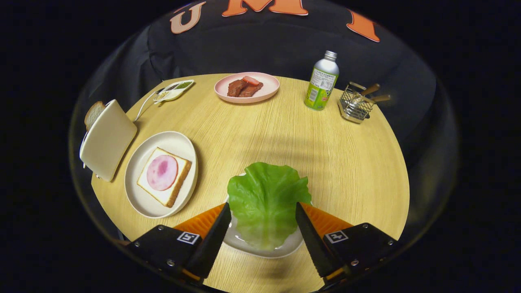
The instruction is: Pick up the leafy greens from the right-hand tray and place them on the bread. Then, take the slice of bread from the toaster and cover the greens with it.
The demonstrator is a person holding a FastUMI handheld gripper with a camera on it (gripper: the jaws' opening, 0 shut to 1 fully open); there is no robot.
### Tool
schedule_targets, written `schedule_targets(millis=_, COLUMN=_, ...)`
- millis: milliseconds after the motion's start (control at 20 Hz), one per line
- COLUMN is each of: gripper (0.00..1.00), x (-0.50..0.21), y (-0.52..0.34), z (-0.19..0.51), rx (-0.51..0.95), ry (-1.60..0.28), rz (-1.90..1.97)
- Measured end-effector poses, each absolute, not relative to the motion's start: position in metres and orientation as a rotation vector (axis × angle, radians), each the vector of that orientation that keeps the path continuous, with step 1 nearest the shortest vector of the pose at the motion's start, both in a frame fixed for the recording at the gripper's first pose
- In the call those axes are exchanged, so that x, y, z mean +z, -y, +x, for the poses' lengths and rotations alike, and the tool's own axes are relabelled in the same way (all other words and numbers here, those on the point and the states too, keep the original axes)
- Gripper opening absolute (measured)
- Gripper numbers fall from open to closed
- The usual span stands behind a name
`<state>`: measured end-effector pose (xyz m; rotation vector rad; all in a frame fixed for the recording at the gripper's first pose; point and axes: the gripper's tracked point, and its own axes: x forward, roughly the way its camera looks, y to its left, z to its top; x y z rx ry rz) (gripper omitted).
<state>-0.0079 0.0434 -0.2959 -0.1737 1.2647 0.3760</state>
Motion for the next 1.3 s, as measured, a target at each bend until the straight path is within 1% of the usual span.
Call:
schedule_targets(millis=200, gripper=0.96, x=-0.313, y=-0.041, z=-0.012, rx=0.372, ry=-1.314, rz=-0.195)
schedule_targets(millis=300, gripper=0.93, x=-0.321, y=-0.039, z=-0.013, rx=0.362, ry=-1.335, rz=-0.199)
schedule_targets(millis=500, gripper=0.84, x=-0.333, y=-0.040, z=-0.017, rx=0.364, ry=-1.369, rz=-0.169)
schedule_targets(millis=600, gripper=0.76, x=-0.332, y=-0.040, z=-0.016, rx=0.363, ry=-1.369, rz=-0.161)
schedule_targets(millis=700, gripper=0.64, x=-0.333, y=-0.040, z=-0.015, rx=0.376, ry=-1.355, rz=-0.164)
schedule_targets(millis=800, gripper=0.45, x=-0.333, y=-0.038, z=-0.013, rx=0.370, ry=-1.343, rz=-0.157)
schedule_targets(millis=850, gripper=0.32, x=-0.333, y=-0.037, z=-0.012, rx=0.365, ry=-1.336, rz=-0.152)
schedule_targets(millis=950, gripper=0.16, x=-0.333, y=-0.035, z=-0.010, rx=0.361, ry=-1.320, rz=-0.144)
schedule_targets(millis=1050, gripper=0.08, x=-0.328, y=-0.040, z=-0.009, rx=0.367, ry=-1.304, rz=-0.107)
schedule_targets(millis=1150, gripper=0.05, x=-0.317, y=-0.040, z=0.000, rx=0.362, ry=-1.258, rz=-0.093)
schedule_targets(millis=1300, gripper=0.04, x=-0.297, y=-0.054, z=0.006, rx=0.376, ry=-1.201, rz=-0.019)
